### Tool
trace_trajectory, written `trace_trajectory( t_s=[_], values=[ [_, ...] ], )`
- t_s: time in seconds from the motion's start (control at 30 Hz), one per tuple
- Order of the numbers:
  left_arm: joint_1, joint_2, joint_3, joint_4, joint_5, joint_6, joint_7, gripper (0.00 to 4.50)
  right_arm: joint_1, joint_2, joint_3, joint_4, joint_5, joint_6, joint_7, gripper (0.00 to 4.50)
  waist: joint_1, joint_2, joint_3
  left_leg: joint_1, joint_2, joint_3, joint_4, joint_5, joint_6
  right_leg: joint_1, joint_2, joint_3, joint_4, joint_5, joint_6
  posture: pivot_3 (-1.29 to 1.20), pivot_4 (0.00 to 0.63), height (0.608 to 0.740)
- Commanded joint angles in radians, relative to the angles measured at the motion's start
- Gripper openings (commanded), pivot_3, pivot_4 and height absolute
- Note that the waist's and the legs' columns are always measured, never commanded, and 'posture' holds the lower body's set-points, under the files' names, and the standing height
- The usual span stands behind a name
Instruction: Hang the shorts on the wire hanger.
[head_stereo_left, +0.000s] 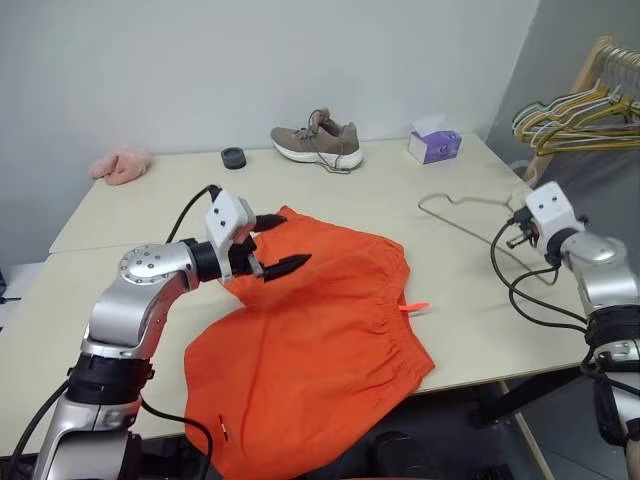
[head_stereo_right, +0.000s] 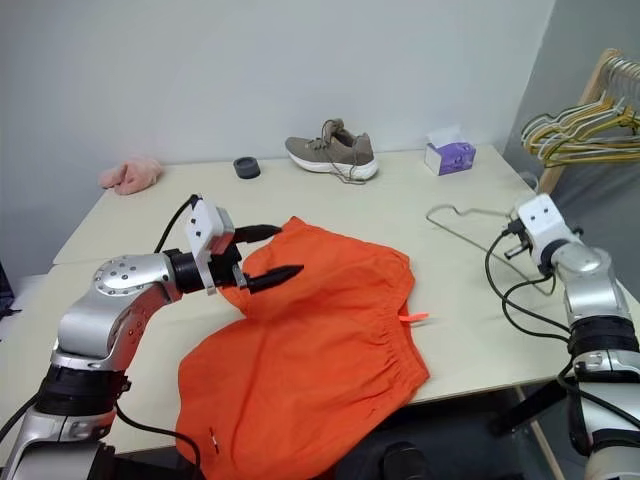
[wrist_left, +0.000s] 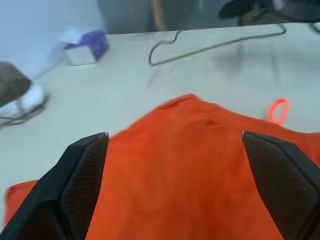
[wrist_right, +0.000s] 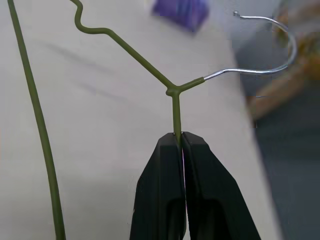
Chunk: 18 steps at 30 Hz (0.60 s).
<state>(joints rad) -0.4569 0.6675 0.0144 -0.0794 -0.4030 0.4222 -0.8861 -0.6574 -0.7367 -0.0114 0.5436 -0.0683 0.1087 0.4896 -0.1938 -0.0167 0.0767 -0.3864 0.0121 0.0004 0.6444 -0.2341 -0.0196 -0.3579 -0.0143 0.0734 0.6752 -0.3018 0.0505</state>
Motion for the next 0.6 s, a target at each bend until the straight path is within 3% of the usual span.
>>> trace_trajectory(
  t_s=[0.03,0.3,0.6],
  values=[
    [-0.084,-0.01,0.041,0.06,0.02,-0.009,0.046,4.5,0.057,-0.008,0.037,-0.245,-0.031,-0.124,0.036,0.03,0.0,0.0,0.0,0.0,0.0,0.0,0.0,0.0,0.0,0.0,0.0,0.0,0.0,0.0,0.0,-0.17,0.039,0.74],
    [-0.195,0.033,0.003,0.138,-0.013,0.126,-0.061,4.5,0.11,0.005,0.144,-0.544,-0.108,-0.387,0.092,0.03,-0.003,0.0,0.0,-0.013,-0.001,0.001,0.002,0.0,0.0,-0.015,-0.001,-0.002,0.004,0.001,-0.001,-0.18,0.038,0.74],
    [-0.19,0.086,-0.073,0.11,-0.065,0.311,-0.24,4.5,0.04,0.069,0.205,-0.596,-0.131,-0.534,0.12,0.03,-0.004,0.0,0.0,-0.012,-0.001,0.001,0.002,0.0,0.0,-0.015,0.0,-0.002,0.005,0.001,-0.001,-0.2,0.034,0.74]
  ],
)
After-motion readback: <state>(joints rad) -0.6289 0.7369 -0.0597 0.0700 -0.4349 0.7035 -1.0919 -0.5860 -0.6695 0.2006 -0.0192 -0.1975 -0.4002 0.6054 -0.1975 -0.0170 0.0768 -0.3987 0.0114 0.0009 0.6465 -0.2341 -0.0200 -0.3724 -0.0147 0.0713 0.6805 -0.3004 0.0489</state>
